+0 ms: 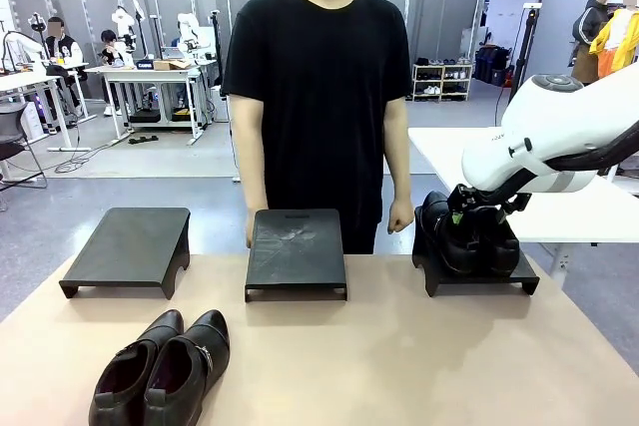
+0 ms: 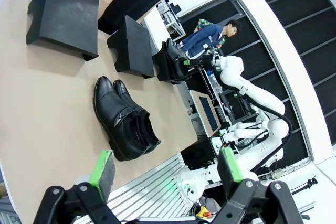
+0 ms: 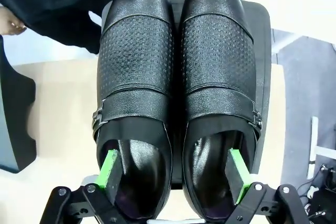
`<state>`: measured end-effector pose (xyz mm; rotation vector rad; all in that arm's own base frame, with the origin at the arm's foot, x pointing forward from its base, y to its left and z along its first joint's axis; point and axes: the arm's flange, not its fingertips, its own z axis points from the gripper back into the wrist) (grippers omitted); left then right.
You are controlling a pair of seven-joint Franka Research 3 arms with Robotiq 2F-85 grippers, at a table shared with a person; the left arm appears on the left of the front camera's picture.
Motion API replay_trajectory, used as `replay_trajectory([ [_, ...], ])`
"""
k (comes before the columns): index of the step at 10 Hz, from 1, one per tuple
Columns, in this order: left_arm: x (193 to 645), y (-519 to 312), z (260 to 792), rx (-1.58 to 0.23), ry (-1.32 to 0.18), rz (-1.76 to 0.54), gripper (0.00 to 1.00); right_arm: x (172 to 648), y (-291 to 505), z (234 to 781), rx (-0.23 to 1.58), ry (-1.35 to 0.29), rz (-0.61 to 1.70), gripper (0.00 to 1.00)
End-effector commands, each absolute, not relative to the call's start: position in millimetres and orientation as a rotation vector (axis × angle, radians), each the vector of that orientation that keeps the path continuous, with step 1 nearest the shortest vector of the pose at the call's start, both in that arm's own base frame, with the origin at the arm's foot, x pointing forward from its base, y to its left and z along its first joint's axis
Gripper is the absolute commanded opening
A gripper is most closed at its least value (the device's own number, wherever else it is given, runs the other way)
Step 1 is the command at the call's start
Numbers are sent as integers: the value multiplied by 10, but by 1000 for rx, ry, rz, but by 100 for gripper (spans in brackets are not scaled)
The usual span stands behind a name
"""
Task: Place the shoes on the stand as instructed by the person.
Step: Pick up another pair of Shoes and place it on the Shoes Stand indicated by the person.
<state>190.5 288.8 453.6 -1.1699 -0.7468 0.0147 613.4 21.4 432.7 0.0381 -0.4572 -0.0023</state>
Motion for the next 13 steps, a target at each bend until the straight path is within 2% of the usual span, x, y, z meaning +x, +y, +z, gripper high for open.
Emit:
replay_trajectory([
  [1, 1904, 2910, 4536, -1180, -766, -5, 100, 6172, 203, 4332, 36, -461, -3, 100],
  [4, 1904, 2910, 4536, -1180, -766, -5, 100, 6135, 214, 4329, 38, -458, -2, 100],
  [8, 1904, 2910, 4536, -1180, -766, -5, 100, 5284, 98, 5038, 185, -413, 30, 100],
  [11, 1904, 2910, 4536, -1180, -766, -5, 100, 4755, -396, 5214, 376, -363, 55, 100],
  [13, 1904, 2910, 4536, -1180, -766, -5, 100, 4319, -954, 5187, 583, -346, 123, 100],
])
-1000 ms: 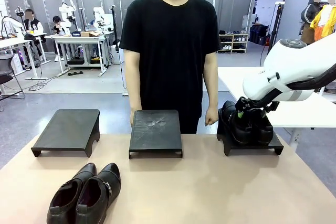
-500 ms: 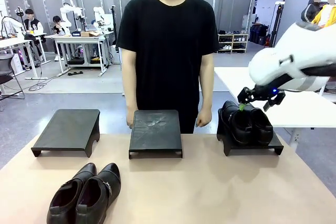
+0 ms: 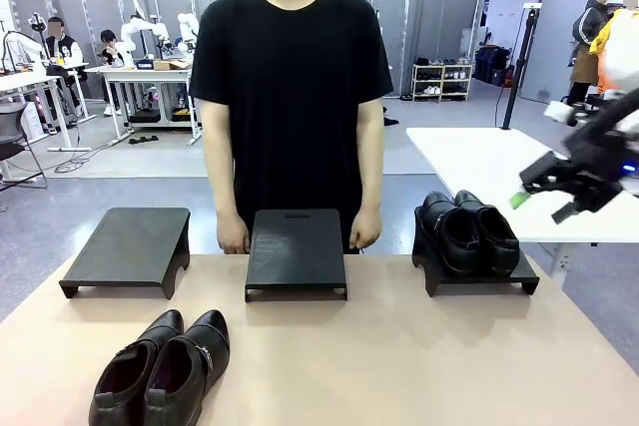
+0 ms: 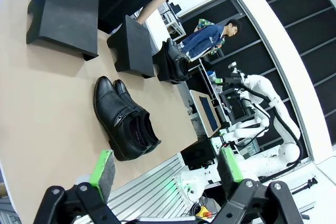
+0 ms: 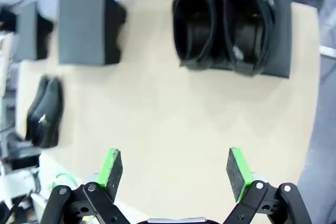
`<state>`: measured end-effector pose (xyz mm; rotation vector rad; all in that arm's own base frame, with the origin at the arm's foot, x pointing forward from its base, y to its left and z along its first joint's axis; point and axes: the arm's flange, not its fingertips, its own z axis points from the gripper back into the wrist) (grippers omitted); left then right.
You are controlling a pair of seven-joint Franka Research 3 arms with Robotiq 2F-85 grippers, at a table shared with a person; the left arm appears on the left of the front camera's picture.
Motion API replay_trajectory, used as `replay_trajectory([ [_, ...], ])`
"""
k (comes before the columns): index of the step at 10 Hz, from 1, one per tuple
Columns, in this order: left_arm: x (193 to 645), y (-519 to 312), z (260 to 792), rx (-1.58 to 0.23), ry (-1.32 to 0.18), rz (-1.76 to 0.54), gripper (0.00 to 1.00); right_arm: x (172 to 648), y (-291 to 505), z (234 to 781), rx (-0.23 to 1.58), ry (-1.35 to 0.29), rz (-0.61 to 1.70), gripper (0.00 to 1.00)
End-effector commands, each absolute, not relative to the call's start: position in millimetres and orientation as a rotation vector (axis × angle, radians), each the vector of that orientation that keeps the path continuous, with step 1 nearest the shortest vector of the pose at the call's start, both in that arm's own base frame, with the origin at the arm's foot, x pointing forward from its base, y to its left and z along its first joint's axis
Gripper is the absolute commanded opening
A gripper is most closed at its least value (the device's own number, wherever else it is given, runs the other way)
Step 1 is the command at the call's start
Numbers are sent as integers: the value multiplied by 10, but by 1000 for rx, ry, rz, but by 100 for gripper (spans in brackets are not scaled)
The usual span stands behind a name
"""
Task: Place the shoes on the stand as instructed by the person.
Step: Pick up another pair of Shoes and place it on the Shoes Stand indicated by the person.
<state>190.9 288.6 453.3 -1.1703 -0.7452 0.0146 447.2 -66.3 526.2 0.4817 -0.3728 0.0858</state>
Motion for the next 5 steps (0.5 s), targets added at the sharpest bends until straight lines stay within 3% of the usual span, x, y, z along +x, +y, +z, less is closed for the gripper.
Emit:
replay_trajectory([
  [1, 1904, 2910, 4536, -1180, -766, -5, 100, 4097, -1224, 5135, 684, -355, 137, 100],
  [5, 1904, 2910, 4536, -1180, -766, -5, 100, 3389, -2303, 4694, 1188, -392, 110, 100],
])
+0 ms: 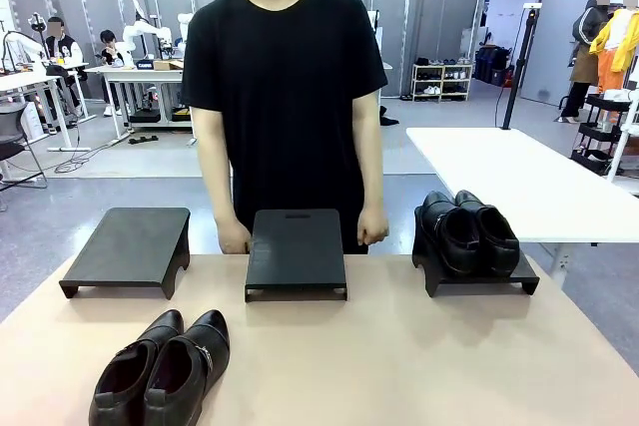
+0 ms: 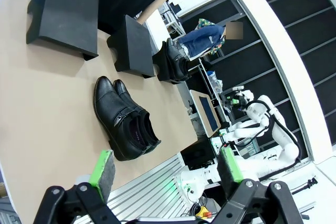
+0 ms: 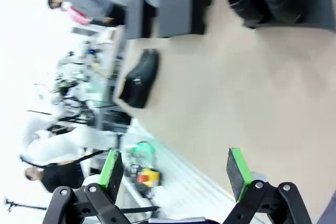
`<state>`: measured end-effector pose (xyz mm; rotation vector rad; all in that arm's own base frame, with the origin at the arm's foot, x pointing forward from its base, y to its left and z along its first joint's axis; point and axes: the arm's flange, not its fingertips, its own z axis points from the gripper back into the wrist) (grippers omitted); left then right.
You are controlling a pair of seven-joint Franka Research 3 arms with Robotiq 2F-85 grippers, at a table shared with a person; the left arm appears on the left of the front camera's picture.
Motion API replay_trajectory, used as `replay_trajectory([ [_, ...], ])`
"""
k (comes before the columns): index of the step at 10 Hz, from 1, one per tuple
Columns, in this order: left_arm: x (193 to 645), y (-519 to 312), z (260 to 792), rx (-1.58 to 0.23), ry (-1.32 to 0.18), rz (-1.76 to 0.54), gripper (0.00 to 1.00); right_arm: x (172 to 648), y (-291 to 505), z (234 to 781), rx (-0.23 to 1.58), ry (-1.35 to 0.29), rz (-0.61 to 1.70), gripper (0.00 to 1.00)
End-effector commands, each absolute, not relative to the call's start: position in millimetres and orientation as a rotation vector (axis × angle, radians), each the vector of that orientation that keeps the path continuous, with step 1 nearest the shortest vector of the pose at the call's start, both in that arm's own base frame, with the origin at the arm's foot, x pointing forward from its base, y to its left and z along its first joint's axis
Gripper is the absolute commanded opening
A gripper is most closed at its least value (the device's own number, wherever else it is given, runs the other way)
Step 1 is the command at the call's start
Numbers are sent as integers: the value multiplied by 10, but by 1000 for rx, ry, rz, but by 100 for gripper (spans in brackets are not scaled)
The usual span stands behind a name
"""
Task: Place the shoes on the stand as instructed by the person.
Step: Pick up another pair of Shoes and place it on the Shoes Stand indicated by the person.
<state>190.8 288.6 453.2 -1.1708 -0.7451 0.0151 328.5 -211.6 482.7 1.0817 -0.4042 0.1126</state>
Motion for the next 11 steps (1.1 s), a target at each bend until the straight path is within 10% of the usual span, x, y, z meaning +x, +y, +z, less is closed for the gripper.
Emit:
replay_trajectory([
  [1, 1904, 2910, 4536, -1180, -766, -5, 100, 3248, -2457, 4524, 1259, -404, 88, 100],
  [11, 1904, 2910, 4536, -1180, -766, -5, 100, 2995, -2594, 3918, 1404, -363, 12, 100],
])
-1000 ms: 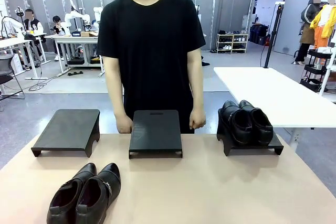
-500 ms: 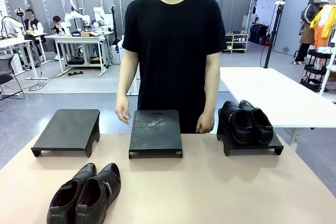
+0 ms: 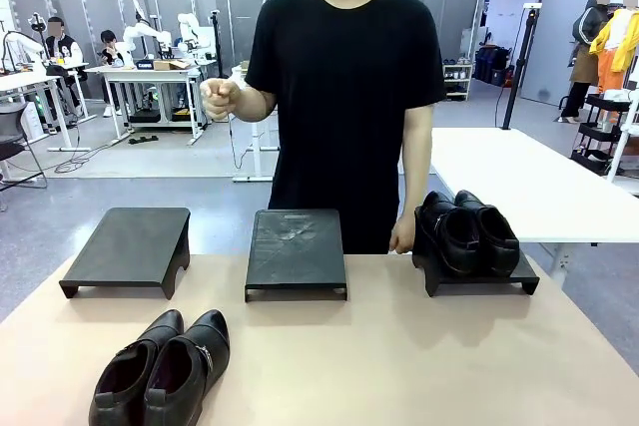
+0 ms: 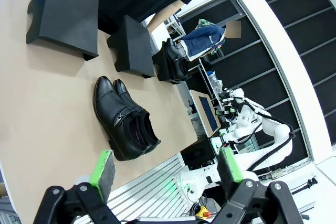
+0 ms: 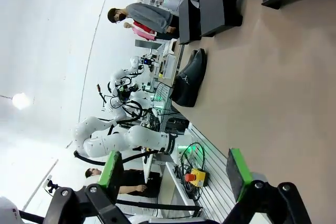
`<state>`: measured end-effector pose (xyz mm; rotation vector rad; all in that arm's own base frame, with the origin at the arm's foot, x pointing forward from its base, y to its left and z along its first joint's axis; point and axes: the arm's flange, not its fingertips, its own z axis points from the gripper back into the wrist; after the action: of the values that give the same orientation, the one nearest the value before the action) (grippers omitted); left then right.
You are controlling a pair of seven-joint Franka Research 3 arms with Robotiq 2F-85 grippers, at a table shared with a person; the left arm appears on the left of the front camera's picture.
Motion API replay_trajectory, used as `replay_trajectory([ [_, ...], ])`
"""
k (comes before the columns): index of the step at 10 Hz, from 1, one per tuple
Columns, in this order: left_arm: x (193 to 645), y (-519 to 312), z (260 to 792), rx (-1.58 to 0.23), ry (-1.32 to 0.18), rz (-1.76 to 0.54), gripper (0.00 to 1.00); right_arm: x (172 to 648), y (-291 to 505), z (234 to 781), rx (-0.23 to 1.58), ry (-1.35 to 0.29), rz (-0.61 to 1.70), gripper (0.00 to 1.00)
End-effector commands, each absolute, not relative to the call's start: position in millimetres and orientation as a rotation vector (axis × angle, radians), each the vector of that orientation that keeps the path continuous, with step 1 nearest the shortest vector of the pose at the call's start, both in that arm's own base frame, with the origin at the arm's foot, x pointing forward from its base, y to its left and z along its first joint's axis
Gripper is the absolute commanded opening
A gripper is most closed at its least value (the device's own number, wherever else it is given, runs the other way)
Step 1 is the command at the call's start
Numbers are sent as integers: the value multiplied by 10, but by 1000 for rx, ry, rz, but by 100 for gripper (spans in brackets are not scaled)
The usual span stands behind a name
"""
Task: Place the shoes on the stand as instructed by the person.
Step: Pick up another pair of Shoes and place it on the Shoes Stand indicated by the person.
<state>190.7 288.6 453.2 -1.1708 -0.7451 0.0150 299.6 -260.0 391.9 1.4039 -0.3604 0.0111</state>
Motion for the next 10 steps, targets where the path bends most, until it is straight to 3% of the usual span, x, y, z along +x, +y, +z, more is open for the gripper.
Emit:
replay_trajectory([
  [1, 1904, 2910, 4536, -1180, -766, -5, 100, 2995, -2594, 3918, 1404, -363, 12, 100],
  [10, 1904, 2910, 4536, -1180, -766, -5, 100, 2995, -2594, 3918, 1404, -363, 12, 100],
])
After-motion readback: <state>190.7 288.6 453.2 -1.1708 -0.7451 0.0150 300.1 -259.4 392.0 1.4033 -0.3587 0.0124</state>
